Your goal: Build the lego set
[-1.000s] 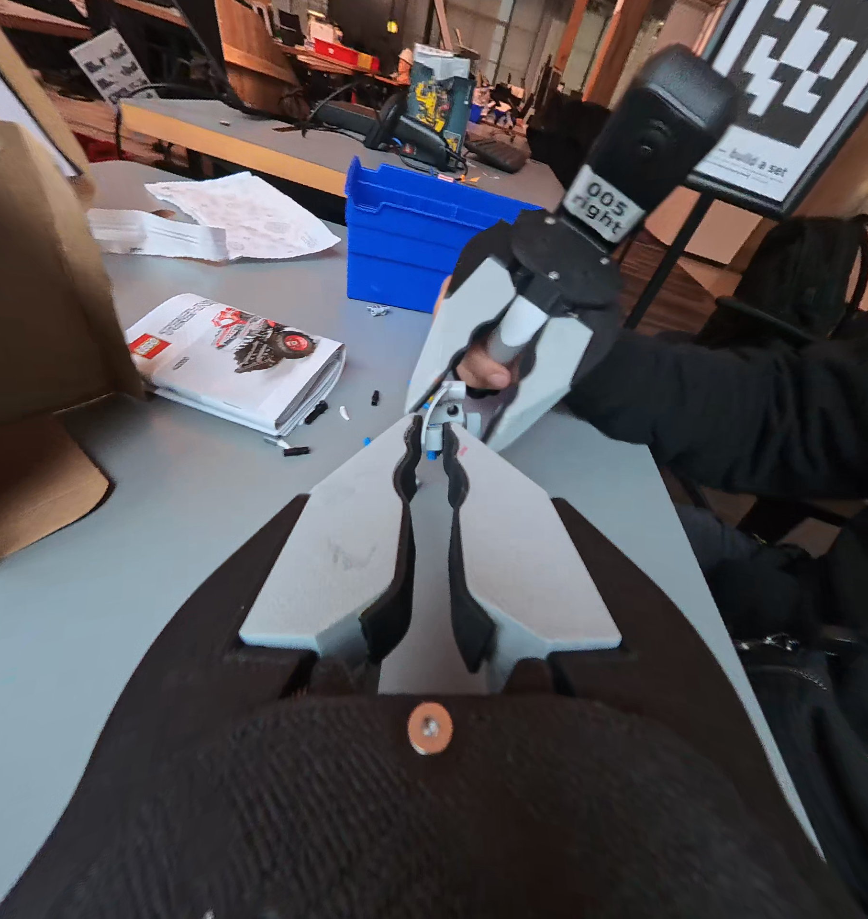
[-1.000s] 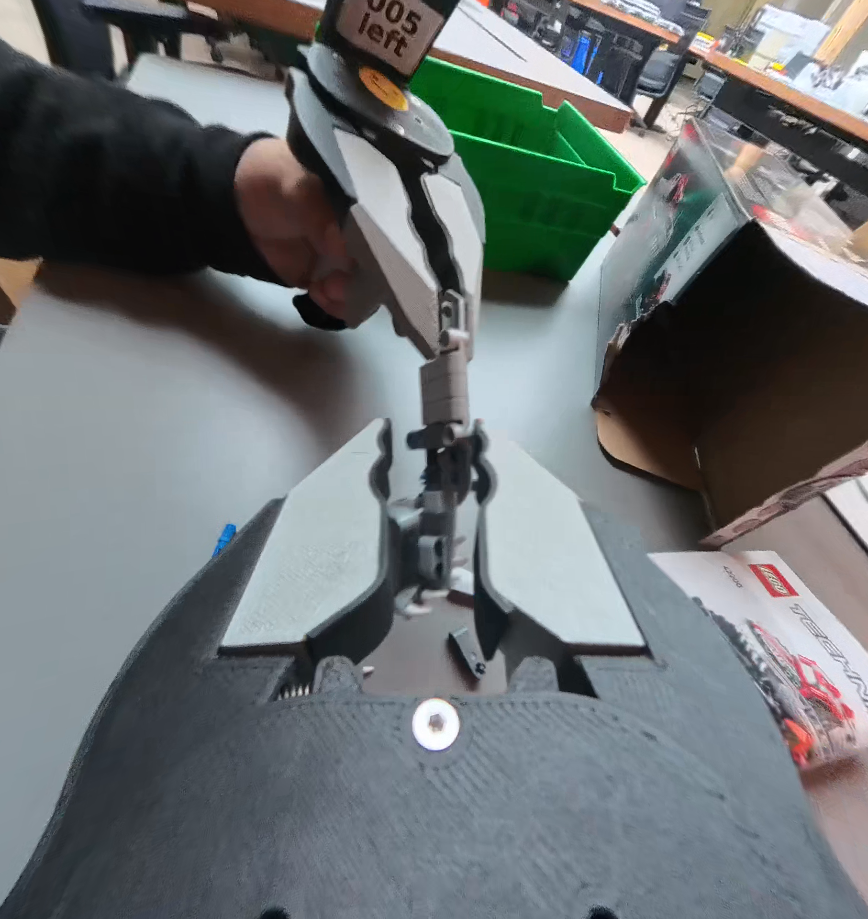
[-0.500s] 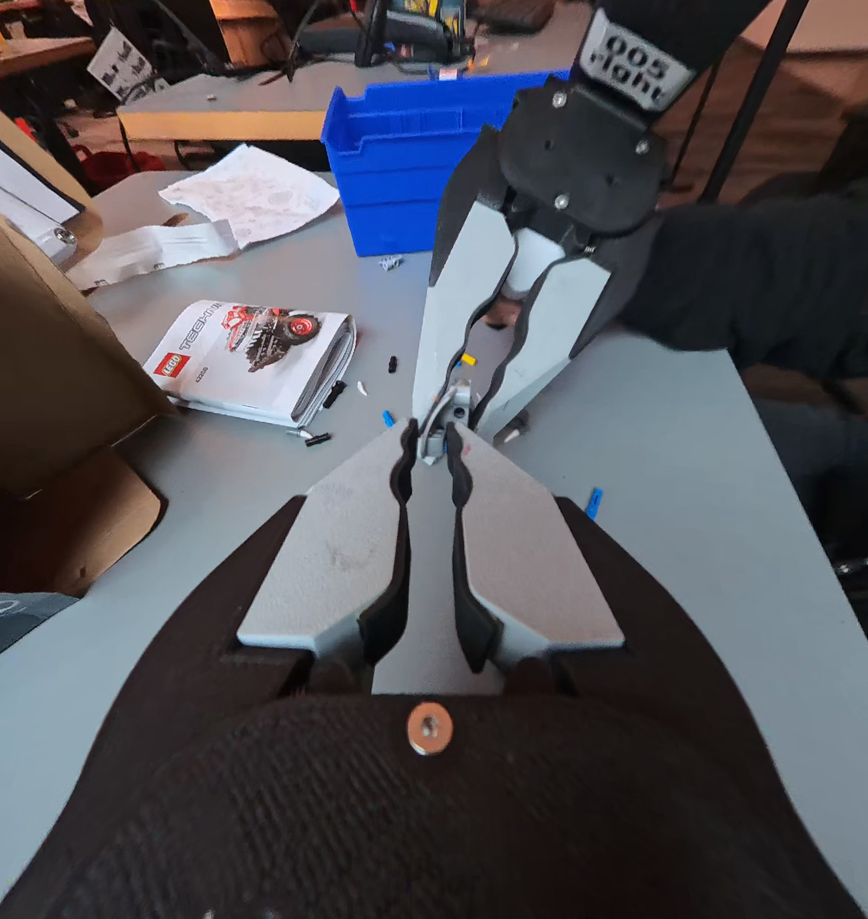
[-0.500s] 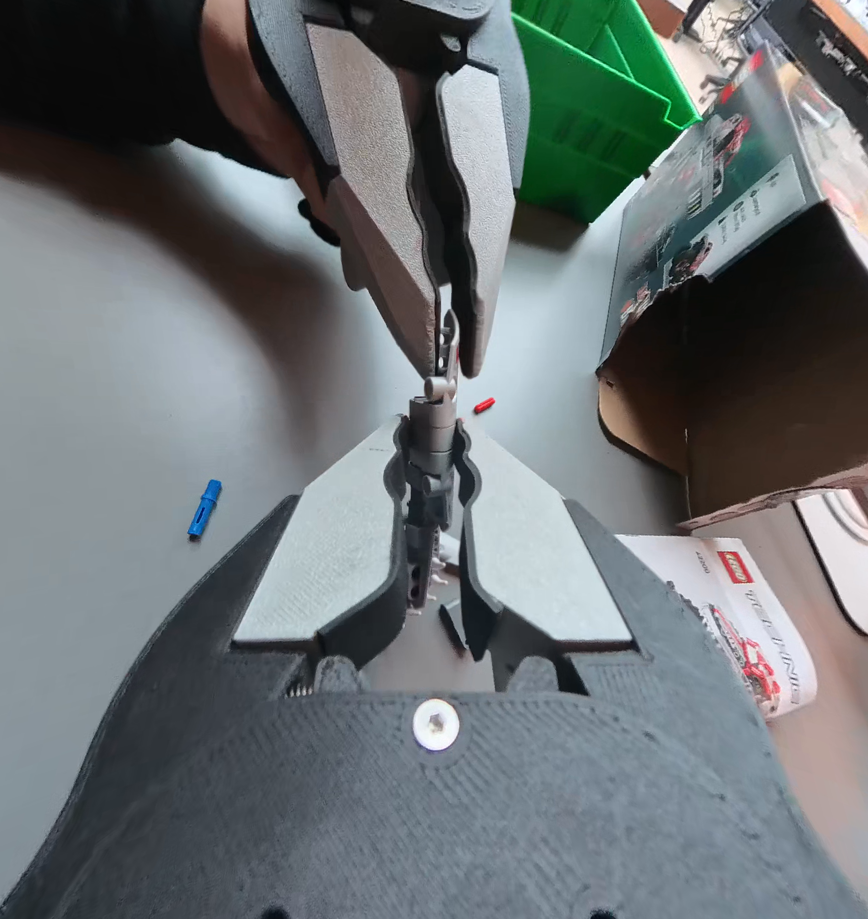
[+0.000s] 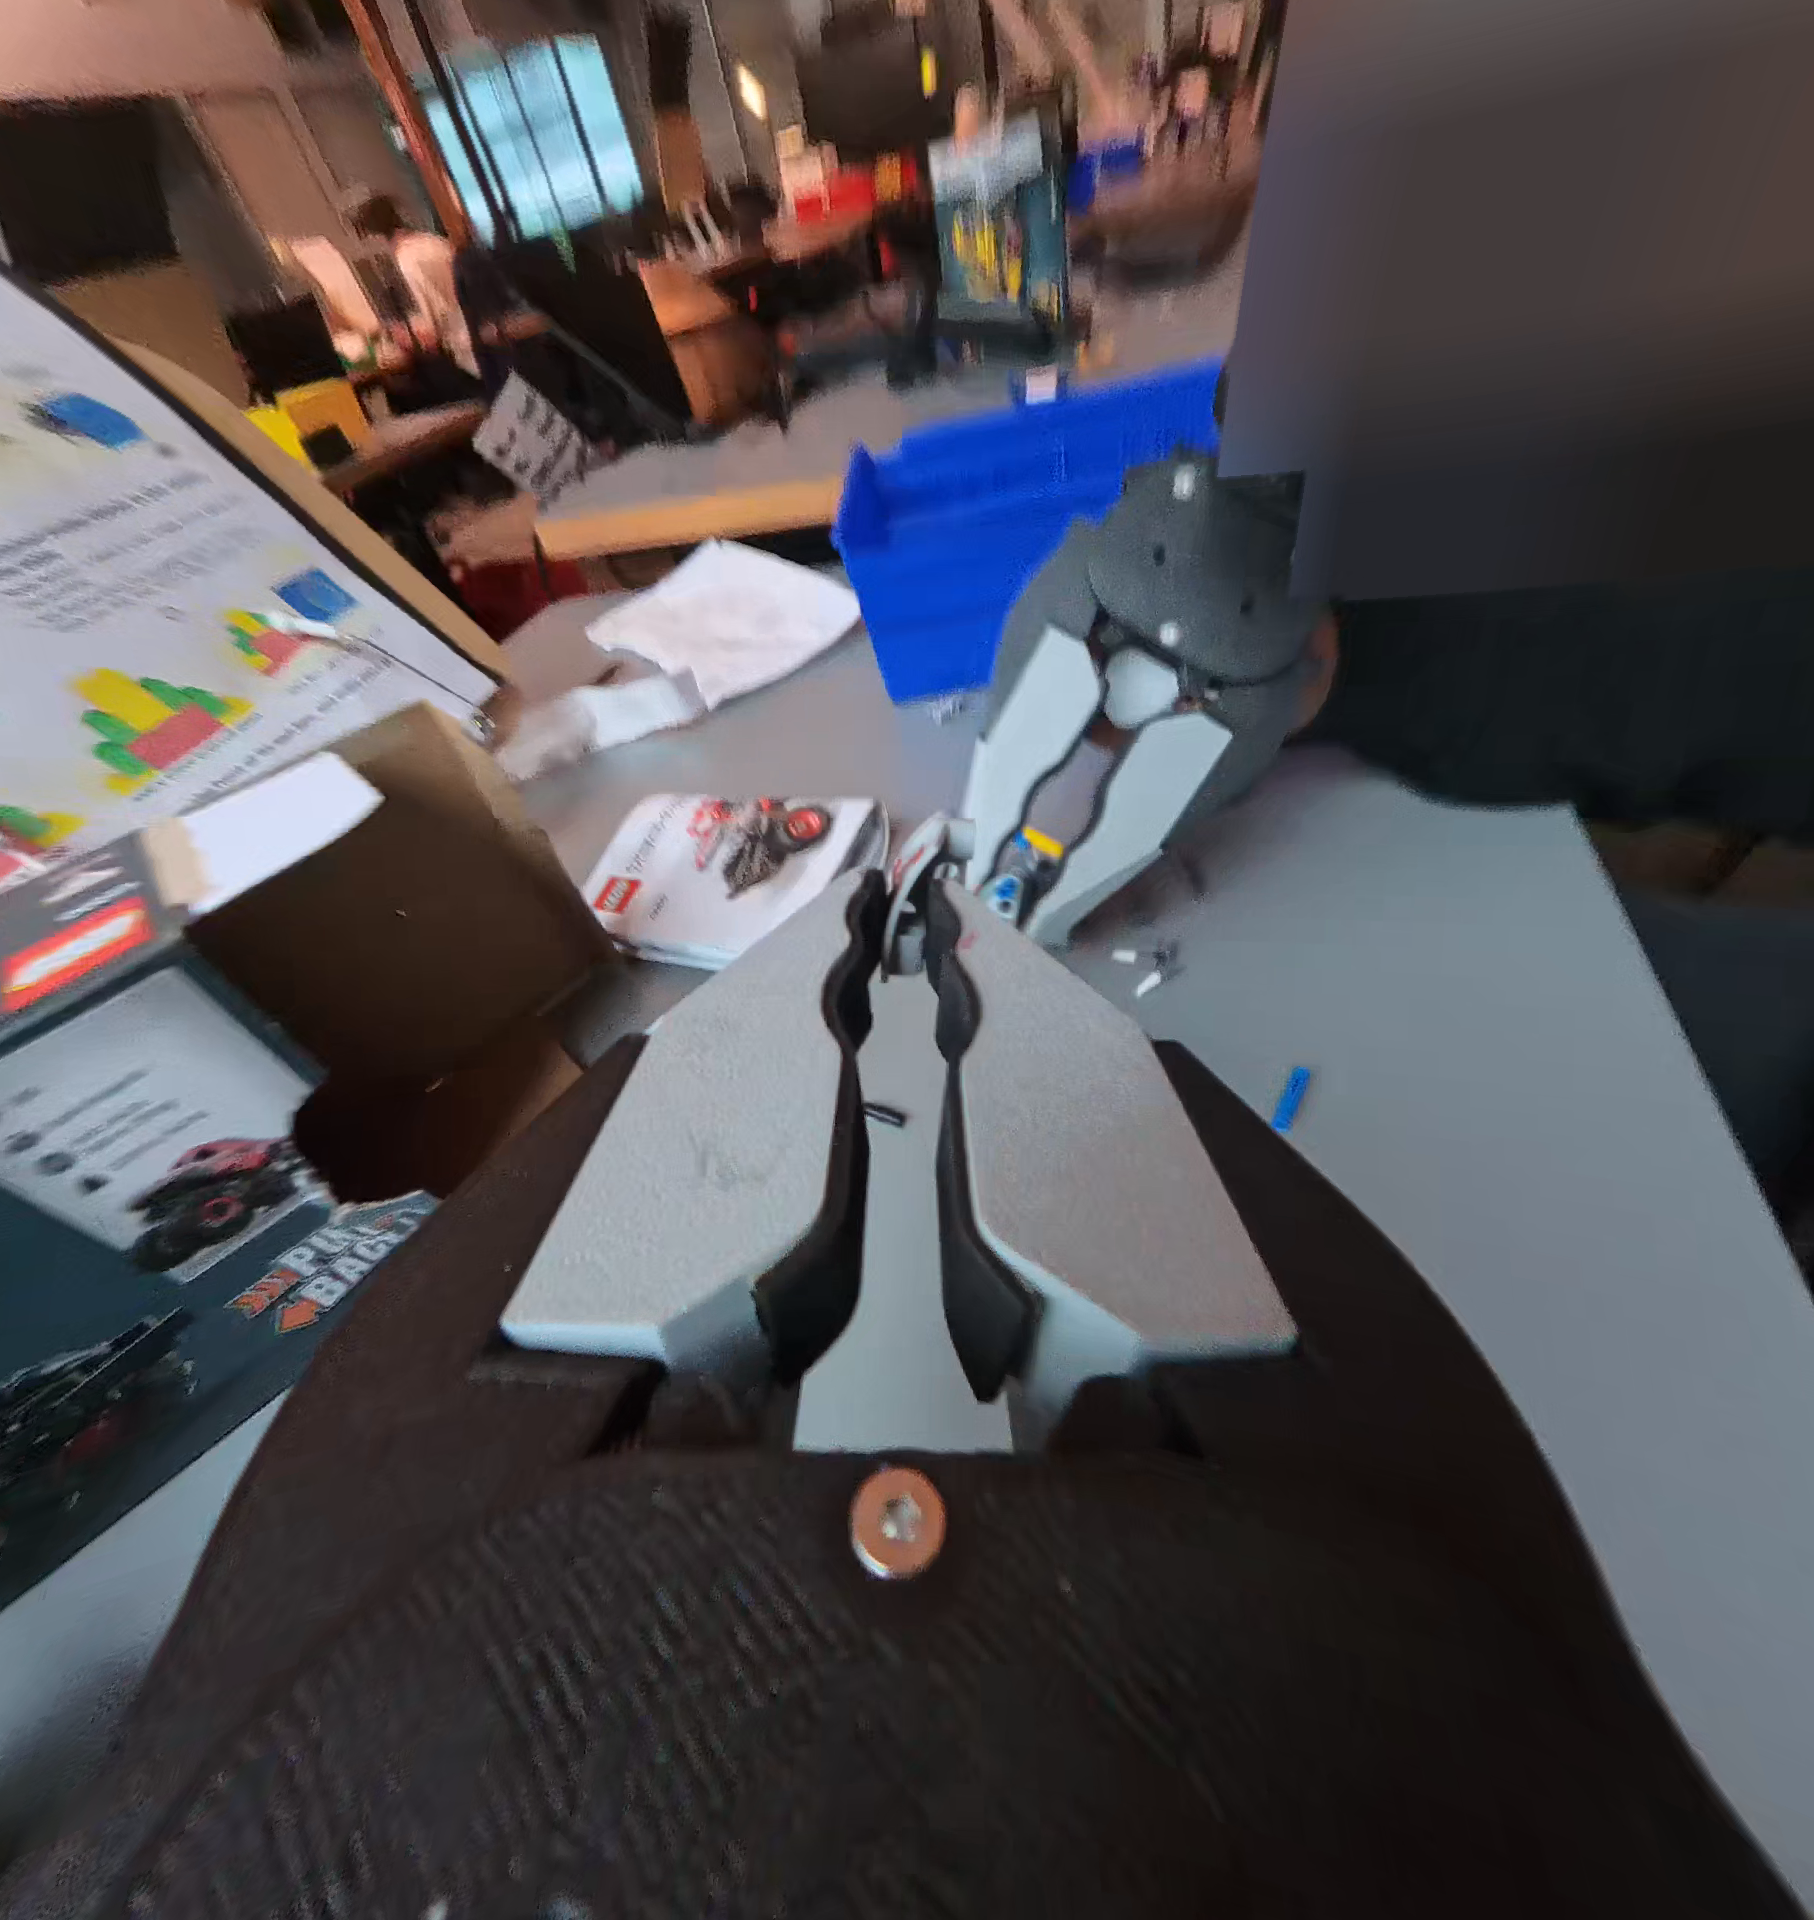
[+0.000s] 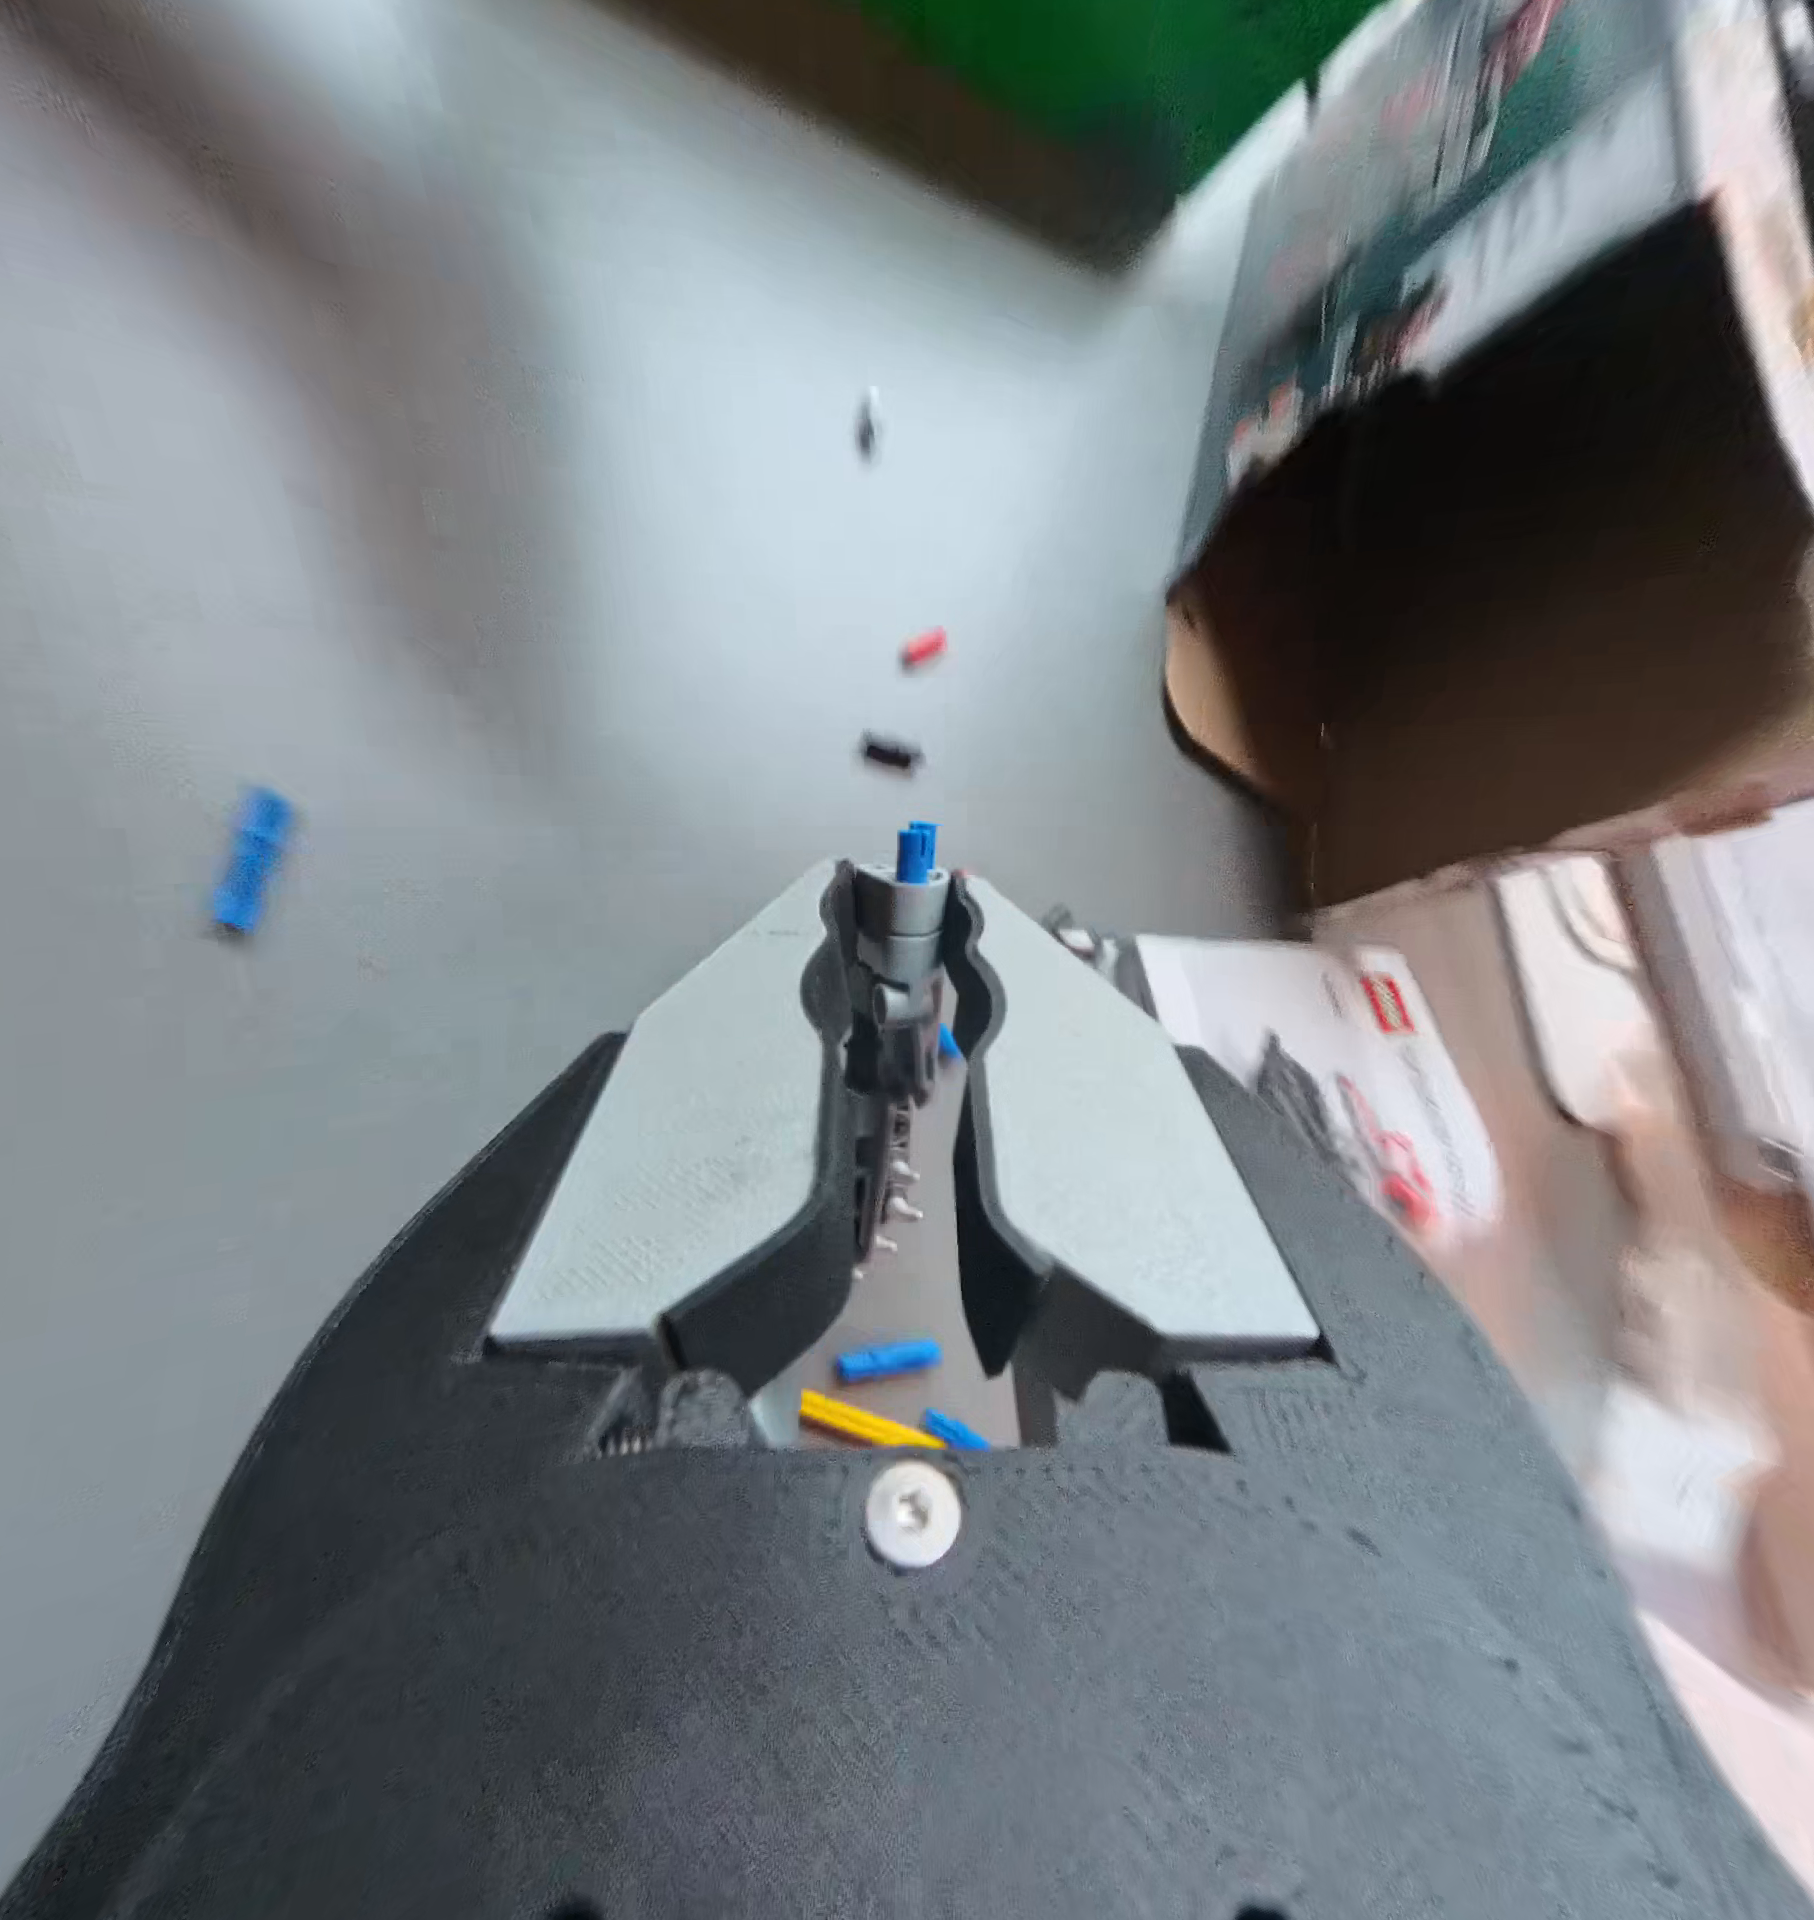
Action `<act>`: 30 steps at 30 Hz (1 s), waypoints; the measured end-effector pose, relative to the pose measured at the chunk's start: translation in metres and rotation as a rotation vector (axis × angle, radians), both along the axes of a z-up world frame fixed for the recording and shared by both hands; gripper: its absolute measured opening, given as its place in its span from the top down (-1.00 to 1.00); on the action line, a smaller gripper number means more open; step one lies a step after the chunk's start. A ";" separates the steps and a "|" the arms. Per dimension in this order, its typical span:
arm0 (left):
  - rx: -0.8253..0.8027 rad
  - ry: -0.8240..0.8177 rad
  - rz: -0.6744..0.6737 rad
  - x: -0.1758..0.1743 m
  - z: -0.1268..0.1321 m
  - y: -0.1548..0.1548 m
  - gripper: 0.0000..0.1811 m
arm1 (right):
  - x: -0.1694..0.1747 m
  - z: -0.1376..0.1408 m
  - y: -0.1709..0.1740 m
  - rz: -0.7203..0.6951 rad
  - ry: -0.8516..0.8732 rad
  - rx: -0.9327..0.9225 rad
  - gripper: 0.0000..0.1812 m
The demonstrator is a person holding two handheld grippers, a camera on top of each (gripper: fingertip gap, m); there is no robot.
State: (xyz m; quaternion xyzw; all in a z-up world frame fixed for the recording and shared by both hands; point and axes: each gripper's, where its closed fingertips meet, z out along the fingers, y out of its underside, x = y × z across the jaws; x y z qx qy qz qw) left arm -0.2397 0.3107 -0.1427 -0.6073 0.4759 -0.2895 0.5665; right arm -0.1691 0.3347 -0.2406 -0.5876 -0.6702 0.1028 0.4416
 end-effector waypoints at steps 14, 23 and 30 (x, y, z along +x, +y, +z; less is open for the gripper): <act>-0.515 -0.358 -0.253 0.023 -0.011 -0.001 0.94 | -0.028 0.013 0.006 -0.029 0.208 -0.137 0.84; -0.799 -0.605 -0.405 0.011 0.001 0.002 0.94 | -0.023 0.016 0.004 -0.010 0.257 -0.184 0.88; -0.897 -0.616 -0.670 0.023 0.011 -0.032 0.94 | -0.026 0.006 -0.002 0.015 0.199 -0.172 0.88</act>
